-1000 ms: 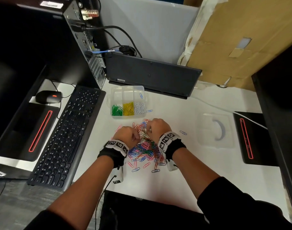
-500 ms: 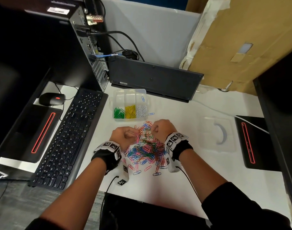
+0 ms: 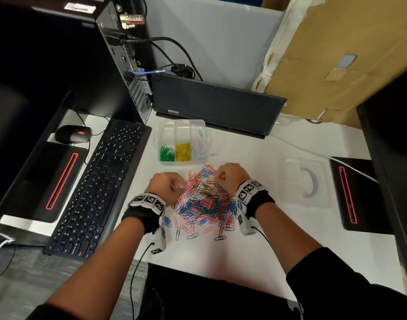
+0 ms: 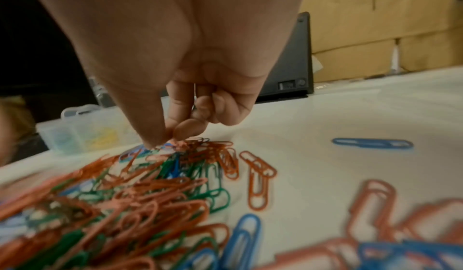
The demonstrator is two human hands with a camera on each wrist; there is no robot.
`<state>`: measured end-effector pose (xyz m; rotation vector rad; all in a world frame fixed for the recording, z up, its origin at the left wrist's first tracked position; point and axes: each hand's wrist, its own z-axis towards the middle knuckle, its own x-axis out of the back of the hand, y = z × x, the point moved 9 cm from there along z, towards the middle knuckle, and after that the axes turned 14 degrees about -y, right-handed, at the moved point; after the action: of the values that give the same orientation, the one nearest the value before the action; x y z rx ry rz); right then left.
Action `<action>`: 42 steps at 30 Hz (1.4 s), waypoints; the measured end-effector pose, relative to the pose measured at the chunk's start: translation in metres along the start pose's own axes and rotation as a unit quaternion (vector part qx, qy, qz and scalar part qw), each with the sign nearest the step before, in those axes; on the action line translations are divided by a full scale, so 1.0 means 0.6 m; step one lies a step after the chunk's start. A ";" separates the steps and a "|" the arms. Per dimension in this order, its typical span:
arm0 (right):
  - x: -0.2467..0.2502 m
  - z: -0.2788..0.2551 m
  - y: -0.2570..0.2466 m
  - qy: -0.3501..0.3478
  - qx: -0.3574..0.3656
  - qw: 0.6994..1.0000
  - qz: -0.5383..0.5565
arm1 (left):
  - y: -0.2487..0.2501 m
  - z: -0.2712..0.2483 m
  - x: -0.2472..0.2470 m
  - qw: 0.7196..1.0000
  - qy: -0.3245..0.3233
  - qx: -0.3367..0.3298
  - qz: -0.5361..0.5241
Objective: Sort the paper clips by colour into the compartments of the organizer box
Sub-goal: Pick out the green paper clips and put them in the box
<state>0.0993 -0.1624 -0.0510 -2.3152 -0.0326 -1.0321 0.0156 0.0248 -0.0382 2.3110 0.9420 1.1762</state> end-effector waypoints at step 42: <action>-0.044 -0.084 0.073 -0.008 -0.024 0.808 0.588 | -0.045 -0.093 -0.097 0.996 0.048 0.073 -0.024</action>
<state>0.0583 -0.2198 -0.0650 -1.7865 1.2613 -0.3270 -0.0651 0.0040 -0.0548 2.3485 1.1468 1.2461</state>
